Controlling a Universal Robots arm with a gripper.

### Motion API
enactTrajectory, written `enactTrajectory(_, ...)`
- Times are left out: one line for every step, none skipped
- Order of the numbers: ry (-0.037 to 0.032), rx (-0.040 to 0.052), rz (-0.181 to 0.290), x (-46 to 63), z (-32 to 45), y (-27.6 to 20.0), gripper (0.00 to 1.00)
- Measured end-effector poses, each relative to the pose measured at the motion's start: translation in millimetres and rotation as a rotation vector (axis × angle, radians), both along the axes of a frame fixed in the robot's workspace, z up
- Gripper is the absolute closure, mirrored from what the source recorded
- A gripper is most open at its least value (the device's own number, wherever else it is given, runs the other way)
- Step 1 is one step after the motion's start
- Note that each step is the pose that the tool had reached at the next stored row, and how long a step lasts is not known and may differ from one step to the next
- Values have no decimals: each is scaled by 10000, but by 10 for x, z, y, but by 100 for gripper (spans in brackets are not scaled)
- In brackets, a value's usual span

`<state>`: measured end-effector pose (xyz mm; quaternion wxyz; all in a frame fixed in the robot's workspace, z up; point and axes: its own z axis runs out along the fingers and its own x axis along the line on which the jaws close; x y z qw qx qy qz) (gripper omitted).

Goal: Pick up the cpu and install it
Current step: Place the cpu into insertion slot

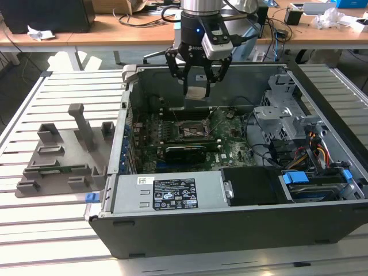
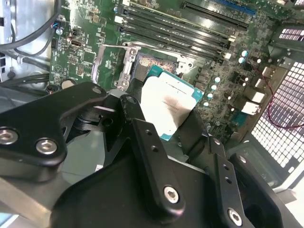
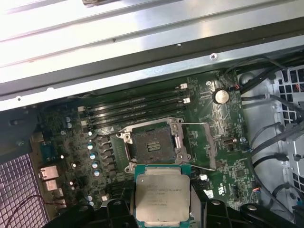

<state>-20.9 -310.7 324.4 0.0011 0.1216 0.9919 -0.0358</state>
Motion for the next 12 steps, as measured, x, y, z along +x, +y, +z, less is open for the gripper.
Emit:
enactTrajectory(0, 0, -114, 0, 0, 0, 45)
enactTrajectory(0, 0, -213, 0, 0, 0, 45)
enactTrajectory(0, 0, -330, 0, 0, 0, 45)
enactTrajectory(0, 0, -415, 0, -1, 0, 45)
enactTrajectory(0, 0, -475, 0, -1, 0, 45)
enactTrajectory(0, 0, -604, 0, -1, 0, 45)
enactTrajectory(0, 0, -707, 0, -1, 0, 45)
enactTrajectory(0, 0, -768, 0, -2, 0, 45)
enactTrajectory(0, 0, -828, 0, -2, 0, 45)
enactTrajectory(0, 0, -926, 0, -2, 0, 45)
enactTrajectory(0, 0, -997, 0, -2, 0, 45)
enactTrajectory(0, 0, -1054, 0, -2, 0, 45)
